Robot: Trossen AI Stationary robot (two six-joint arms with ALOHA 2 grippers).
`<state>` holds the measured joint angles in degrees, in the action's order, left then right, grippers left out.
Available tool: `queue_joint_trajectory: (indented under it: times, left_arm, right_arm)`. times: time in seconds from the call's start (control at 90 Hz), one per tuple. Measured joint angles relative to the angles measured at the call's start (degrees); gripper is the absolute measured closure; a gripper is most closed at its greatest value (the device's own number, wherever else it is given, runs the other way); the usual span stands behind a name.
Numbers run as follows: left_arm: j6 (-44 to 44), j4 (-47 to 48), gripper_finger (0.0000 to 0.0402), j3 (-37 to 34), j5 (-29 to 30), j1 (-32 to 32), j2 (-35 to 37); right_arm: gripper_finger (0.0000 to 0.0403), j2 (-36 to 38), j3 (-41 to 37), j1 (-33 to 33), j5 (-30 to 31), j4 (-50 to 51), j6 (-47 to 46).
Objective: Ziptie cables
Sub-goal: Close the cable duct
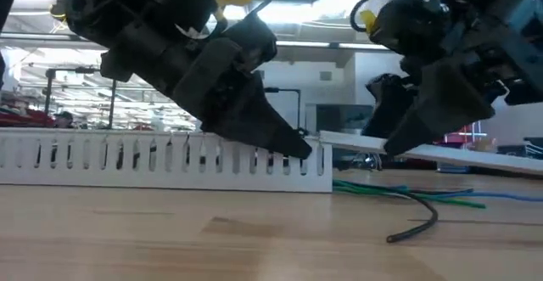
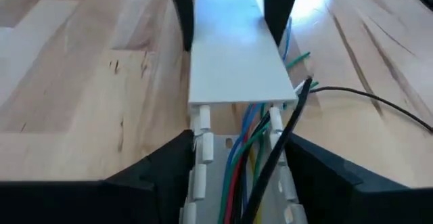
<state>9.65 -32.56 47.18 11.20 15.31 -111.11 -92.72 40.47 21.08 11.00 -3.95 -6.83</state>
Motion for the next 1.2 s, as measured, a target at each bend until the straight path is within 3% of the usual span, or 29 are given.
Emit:
queue_joint_trajectory:
  times: [0.233, 0.678, 1.011, 1.2]
  left_arm:
    - [0.2, -0.1, 0.0203, 0.0, 0.0, 0.0, 0.0]
    - [0.4, -0.1, 0.0203, -0.1, -0.1, 0.1, 0.1]
    - [0.0, 0.2, 0.0203, 0.1, -0.3, 0.1, 0.1]
    - [0.0, 0.3, 0.0203, 0.1, -0.3, 0.0, 0.1]
  right_arm:
    - [0.0173, 0.0, 2.1, 0.0, 2.7, 1.4, -0.4]
    - [0.0173, -4.7, 2.3, -0.1, -0.2, -3.4, -5.2]
    - [0.0173, -3.7, 10.0, -0.6, -2.6, 12.1, -5.1]
    - [0.0173, -3.6, 12.3, -0.4, -4.5, 15.0, -5.0]
